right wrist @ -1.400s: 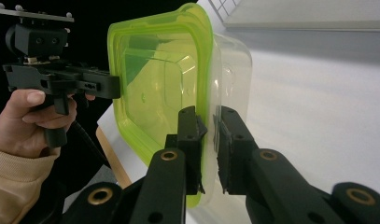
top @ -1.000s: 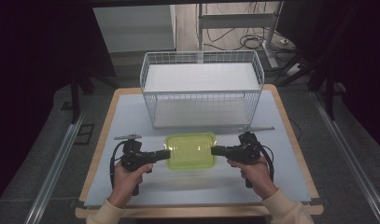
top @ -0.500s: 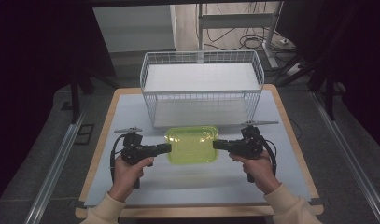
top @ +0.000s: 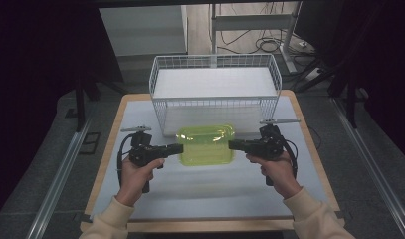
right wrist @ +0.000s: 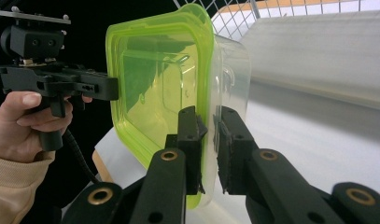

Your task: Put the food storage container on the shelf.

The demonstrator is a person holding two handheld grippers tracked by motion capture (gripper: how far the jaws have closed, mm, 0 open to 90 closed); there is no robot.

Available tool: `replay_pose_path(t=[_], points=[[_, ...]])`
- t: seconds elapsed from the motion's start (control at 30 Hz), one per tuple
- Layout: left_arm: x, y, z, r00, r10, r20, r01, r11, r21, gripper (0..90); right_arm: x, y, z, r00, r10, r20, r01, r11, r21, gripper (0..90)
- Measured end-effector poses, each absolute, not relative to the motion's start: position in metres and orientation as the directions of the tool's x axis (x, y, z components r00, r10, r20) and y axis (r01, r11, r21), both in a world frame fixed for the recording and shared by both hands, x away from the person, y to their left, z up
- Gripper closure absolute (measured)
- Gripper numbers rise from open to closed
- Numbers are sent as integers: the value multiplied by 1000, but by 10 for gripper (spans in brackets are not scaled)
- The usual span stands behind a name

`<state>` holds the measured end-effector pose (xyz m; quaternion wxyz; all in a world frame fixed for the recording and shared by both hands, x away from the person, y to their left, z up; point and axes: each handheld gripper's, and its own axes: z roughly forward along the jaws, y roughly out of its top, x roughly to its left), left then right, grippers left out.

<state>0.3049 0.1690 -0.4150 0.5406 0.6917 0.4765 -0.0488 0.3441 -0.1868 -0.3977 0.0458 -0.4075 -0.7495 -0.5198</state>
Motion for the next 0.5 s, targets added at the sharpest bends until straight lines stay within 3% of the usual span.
replay_pose_path(t=[0.5], points=[[320, 165, -395, 554, 610, -566, 696, 34, 718, 814, 355, -190, -380, -666, 572, 479, 642, 113, 759, 809]])
